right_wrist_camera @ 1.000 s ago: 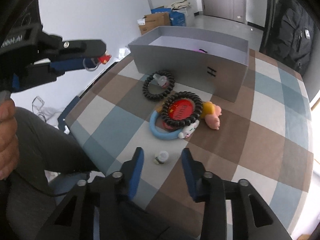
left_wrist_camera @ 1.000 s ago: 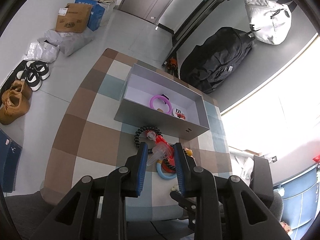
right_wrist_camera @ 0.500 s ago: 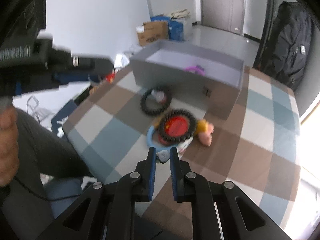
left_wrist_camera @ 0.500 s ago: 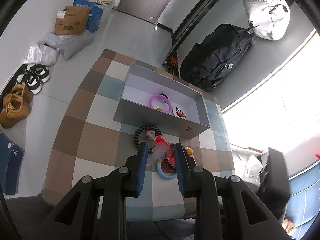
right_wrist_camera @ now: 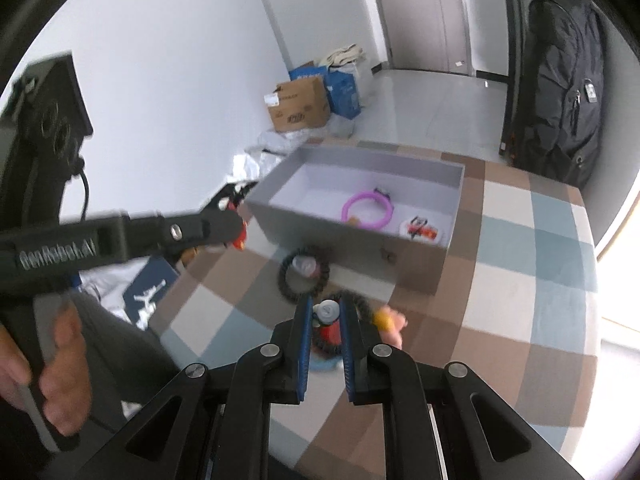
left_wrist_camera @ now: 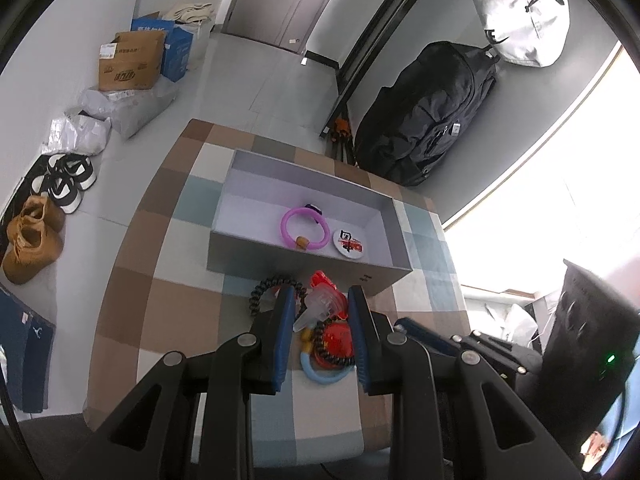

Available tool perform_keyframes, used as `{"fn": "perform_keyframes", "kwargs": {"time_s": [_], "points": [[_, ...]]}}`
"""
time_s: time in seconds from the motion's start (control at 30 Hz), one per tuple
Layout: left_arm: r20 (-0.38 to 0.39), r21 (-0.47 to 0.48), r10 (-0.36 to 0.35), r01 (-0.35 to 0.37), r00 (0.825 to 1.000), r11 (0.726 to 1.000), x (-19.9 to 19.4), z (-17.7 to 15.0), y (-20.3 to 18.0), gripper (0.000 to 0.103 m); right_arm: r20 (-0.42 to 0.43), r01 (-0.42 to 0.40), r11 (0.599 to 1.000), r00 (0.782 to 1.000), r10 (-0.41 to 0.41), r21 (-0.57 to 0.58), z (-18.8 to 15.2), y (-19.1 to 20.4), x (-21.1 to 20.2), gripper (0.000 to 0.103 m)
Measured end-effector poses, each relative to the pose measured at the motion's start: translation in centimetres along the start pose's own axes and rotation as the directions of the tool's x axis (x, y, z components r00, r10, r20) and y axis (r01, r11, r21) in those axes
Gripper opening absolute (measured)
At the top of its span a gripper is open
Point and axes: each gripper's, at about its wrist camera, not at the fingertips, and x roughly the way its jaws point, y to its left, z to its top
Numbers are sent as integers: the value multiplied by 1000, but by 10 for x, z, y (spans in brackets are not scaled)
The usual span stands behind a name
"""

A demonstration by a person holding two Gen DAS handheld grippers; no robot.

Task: Organize jewelry
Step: 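Lower clip and bottle into the gray box and open both grippers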

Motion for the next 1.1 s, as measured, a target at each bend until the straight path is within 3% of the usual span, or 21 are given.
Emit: {"fn": "perform_keyframes", "kwargs": {"time_s": [0.53, 0.77, 1.1], "points": [[-16, -42, -8, 7, 1000, 999, 32, 38, -9, 21, 46, -61, 990, 997, 55, 129, 54, -38, 17, 13], [-29, -87, -8, 6, 1000, 996, 51, 55, -1, 21, 51, -74, 981, 997, 66, 178, 66, -56, 28, 13], [-68, -77, -6, 1, 998, 997, 68, 62, -6, 21, 44, -89, 965, 996, 80, 248, 72, -78, 44, 13]]}}
